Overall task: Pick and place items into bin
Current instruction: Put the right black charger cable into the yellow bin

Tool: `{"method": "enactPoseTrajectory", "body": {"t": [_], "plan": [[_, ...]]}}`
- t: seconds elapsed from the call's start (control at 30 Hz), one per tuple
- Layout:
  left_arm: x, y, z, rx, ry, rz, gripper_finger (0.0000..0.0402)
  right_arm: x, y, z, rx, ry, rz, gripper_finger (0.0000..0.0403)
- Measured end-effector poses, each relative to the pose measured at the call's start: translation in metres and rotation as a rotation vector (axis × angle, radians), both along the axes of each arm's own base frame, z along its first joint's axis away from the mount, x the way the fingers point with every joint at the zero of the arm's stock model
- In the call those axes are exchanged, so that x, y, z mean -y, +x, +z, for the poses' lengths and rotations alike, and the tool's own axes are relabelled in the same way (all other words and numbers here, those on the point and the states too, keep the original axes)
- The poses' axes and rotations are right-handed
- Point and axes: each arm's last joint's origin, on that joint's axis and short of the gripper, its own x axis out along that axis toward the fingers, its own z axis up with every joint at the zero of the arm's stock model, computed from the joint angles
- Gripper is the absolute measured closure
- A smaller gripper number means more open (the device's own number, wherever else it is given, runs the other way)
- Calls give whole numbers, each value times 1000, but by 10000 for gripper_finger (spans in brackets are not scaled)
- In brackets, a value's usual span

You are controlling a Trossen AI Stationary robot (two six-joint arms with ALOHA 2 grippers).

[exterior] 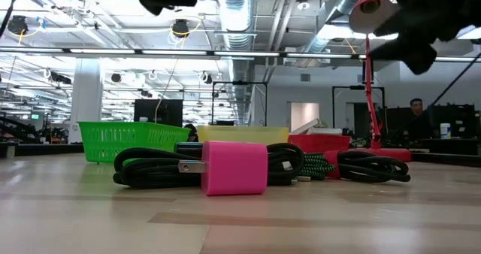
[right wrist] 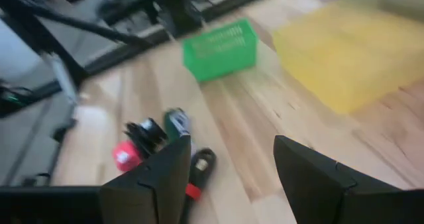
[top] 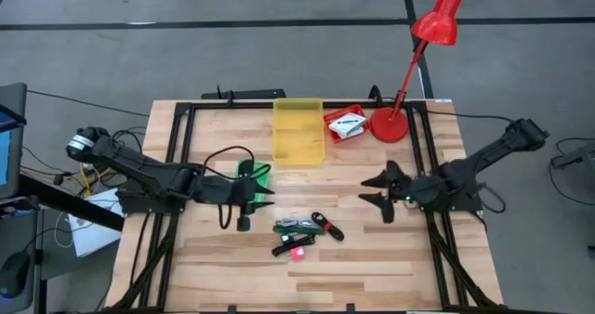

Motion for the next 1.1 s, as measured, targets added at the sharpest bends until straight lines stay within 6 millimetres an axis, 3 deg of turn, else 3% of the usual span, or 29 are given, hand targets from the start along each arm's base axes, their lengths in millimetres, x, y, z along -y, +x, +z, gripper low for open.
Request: {"method": "enactPoseTrajectory", "body": {"t": [0.13,0.27,0.33,0.67,1.1], "plan": [[-7,0,-2,-21,162,70,290,-4,13,-18,-99,-30,-31,204],[-12,-3,-4,-9,75,306,290,-10,23,-37,-190,-40,-50,211],[-14,-5,-6,-22,74,335,290,-14,28,-44,-212,-35,-46,211],[0,1,3,24,-125,-39,290,-45,63,-58,-254,-49,-11,184],[-14,-8,13,45,-97,-25,290,-75,106,-101,-415,-157,-6,178]]}}
